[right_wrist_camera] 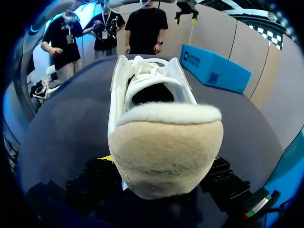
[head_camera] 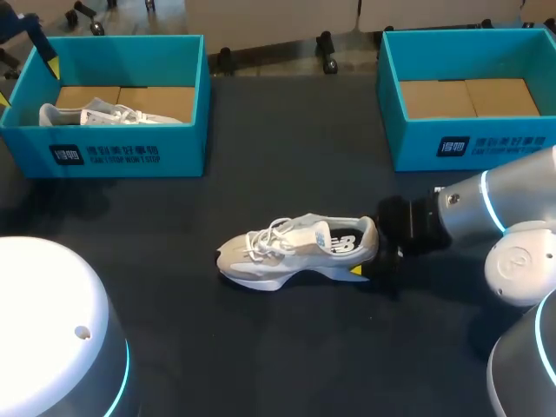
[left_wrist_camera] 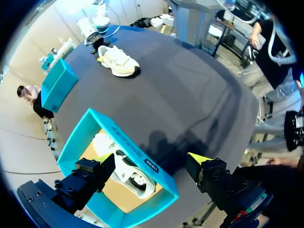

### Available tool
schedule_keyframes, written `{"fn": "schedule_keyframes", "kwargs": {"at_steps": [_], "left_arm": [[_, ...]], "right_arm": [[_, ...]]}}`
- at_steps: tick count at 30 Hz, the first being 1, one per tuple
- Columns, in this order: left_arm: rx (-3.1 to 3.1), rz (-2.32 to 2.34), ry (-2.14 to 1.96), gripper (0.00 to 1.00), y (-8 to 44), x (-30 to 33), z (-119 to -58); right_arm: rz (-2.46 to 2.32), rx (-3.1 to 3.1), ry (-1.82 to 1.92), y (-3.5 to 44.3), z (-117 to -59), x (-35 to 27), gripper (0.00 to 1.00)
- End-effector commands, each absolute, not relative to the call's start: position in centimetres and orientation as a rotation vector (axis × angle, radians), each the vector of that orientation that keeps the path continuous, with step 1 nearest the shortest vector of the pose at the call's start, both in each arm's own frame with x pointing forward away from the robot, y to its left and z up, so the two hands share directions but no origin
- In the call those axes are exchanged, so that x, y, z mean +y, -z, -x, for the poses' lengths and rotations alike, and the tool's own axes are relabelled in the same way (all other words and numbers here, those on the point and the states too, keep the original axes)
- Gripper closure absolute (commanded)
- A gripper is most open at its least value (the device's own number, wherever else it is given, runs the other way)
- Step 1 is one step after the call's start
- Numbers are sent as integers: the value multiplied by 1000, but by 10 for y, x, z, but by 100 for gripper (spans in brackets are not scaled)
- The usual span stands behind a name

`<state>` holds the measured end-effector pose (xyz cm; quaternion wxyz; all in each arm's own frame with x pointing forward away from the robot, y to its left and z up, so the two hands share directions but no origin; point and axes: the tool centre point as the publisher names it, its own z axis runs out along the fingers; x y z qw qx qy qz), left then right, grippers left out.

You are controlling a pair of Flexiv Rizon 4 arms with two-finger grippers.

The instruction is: Take the shoe out of the shoebox, open the shoe tongue, remove and reinsert the insole, then place the shoe into the shoebox

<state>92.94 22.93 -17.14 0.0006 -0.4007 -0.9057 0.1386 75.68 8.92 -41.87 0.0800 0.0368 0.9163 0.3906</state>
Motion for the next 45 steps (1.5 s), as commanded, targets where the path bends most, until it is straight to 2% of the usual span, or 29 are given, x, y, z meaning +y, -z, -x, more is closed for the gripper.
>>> {"fn": "schedule_keyframes", "kwargs": {"at_steps": [1,7,15,23,41,45], "left_arm": [[-2905,1206,-416,0,165,224,-911],[-2958,1079,-351,0,163,208,-891],[-3120,618,-259,0,154,192,-875],[-3191,-163,-223,0,148,174,-854],[-3202,-182,-232,0,147,173,-852],[-3209,-642,-58,0,152,156,-848]], "right_arm": [[-114,2742,-1158,420,-757,92,100],[-114,2742,-1158,420,-757,92,100],[-114,2742,-1158,420,-757,92,100],[-114,2742,-1158,420,-757,92,100],[-114,2742,-1158,420,-757,92,100],[-114,2742,-1158,420,-757,92,100]]}}
